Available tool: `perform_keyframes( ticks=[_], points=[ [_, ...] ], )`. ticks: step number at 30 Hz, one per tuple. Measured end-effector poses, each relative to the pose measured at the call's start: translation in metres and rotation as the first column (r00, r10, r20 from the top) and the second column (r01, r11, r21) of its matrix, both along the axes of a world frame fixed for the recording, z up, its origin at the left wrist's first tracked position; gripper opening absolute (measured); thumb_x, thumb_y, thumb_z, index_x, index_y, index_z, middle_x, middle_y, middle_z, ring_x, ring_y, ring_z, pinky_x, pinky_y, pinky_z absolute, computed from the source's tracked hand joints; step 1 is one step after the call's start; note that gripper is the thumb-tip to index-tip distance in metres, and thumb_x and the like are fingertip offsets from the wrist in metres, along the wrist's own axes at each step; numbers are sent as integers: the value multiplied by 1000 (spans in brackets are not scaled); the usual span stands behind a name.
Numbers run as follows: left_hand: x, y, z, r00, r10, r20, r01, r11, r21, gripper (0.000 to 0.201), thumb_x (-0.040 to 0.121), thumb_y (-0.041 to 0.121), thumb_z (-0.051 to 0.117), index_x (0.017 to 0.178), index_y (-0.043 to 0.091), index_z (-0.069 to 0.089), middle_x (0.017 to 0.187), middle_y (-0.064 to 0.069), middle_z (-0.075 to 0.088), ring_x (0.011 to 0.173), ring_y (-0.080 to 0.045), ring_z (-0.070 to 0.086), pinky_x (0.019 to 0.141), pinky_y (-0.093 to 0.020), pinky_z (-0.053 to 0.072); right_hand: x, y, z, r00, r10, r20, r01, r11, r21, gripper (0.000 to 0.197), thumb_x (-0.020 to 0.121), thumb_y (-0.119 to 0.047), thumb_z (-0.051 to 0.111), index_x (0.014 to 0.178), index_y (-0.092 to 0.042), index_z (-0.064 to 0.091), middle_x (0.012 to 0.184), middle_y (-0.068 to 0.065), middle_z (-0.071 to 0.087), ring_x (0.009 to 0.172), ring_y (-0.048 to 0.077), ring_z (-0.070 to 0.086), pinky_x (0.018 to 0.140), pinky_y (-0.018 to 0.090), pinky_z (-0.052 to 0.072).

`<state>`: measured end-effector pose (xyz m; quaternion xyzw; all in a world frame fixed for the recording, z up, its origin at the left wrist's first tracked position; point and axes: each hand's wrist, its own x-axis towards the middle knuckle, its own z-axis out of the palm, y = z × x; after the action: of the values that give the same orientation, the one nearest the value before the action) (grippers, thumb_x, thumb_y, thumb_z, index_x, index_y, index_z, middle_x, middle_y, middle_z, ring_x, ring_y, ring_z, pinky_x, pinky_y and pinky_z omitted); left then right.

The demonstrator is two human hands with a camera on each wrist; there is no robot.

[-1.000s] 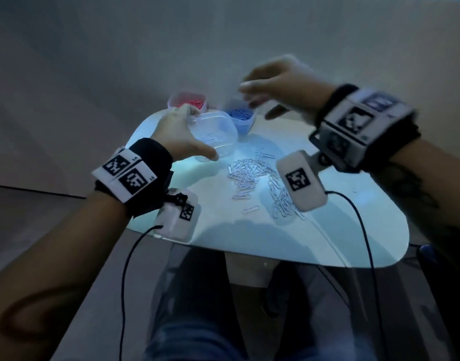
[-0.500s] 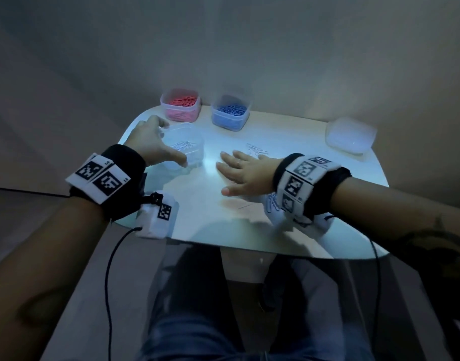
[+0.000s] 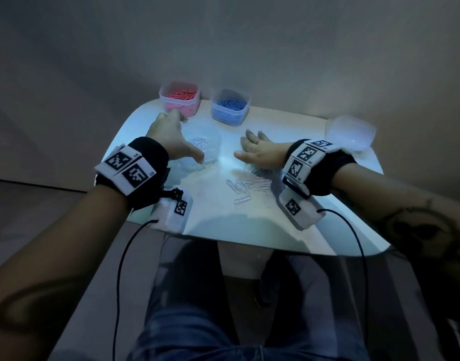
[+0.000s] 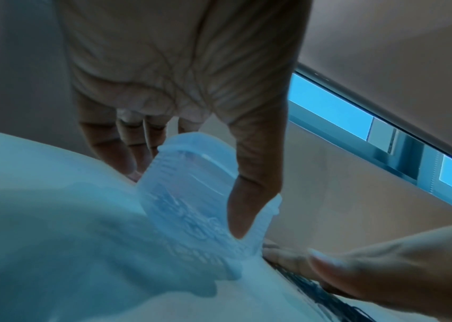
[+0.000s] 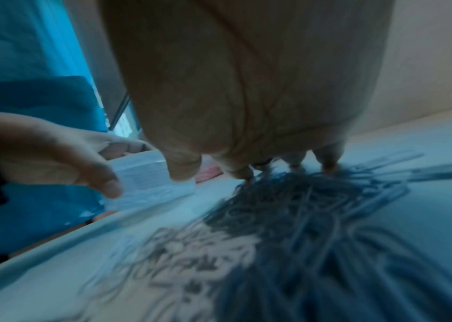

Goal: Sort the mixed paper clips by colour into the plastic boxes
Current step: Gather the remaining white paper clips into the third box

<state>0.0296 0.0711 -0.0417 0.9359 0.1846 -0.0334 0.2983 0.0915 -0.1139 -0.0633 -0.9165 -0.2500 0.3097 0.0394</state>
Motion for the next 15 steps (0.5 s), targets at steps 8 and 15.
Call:
perform_keyframes(
  ticks=[8,15],
  points=[
    [-4,-10,5,997,-67,33,69,996,-57,84,59,20,86,130,12,42,131,-11,43,115,-24,47,90,-31,40,-24,-62,28,973,-202,115,180,968,172,64,95,-51,29,149,-18,17,158,9,6,143,24,20,115,32,15],
    [-11,-15,12,996,-89,1,89,992,-84,85,58,21,86,130,13,42,130,-10,44,105,-21,46,83,-30,41,-69,-59,1,886,-458,70,448,885,125,78,86,-68,29,140,-13,20,134,24,39,107,41,57,86,41,48]
  ],
)
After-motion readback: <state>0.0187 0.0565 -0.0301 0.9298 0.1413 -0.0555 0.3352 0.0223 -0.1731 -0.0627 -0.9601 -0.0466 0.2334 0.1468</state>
